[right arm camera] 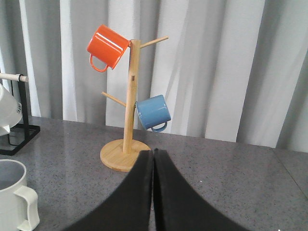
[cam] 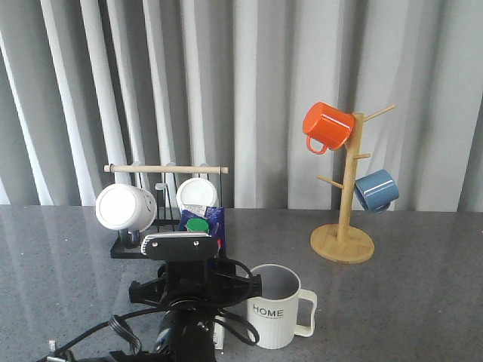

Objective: Place milk next to cup
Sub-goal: 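Carry the milk carton with the left gripper beside the white mug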

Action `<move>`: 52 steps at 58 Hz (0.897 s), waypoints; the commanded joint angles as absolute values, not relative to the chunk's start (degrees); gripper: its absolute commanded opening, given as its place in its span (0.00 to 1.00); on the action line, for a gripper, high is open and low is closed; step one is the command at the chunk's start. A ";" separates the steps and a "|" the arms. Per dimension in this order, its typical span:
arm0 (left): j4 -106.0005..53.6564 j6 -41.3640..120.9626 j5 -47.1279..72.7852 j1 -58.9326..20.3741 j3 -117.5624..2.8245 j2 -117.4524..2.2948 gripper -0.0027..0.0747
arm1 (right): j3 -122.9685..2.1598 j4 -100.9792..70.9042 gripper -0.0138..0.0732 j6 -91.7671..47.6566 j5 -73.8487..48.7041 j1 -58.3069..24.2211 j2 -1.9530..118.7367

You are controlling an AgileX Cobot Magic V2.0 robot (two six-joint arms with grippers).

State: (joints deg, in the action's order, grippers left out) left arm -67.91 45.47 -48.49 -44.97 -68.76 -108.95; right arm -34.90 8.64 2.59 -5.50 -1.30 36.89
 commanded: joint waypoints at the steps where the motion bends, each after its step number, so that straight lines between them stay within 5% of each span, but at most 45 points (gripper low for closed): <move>1: -63.04 42.79 -51.39 -45.21 -70.68 -106.64 0.06 | -36.53 9.27 0.15 2.54 -1.45 -1.04 37.04; 52: -62.09 36.72 -51.51 -45.21 -70.68 -109.48 0.06 | -36.53 9.27 0.15 2.54 -1.45 -1.04 37.04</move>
State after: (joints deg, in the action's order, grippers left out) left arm -62.79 37.50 -50.35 -44.97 -69.32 -111.69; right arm -34.90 8.64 2.59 -5.50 -1.30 36.89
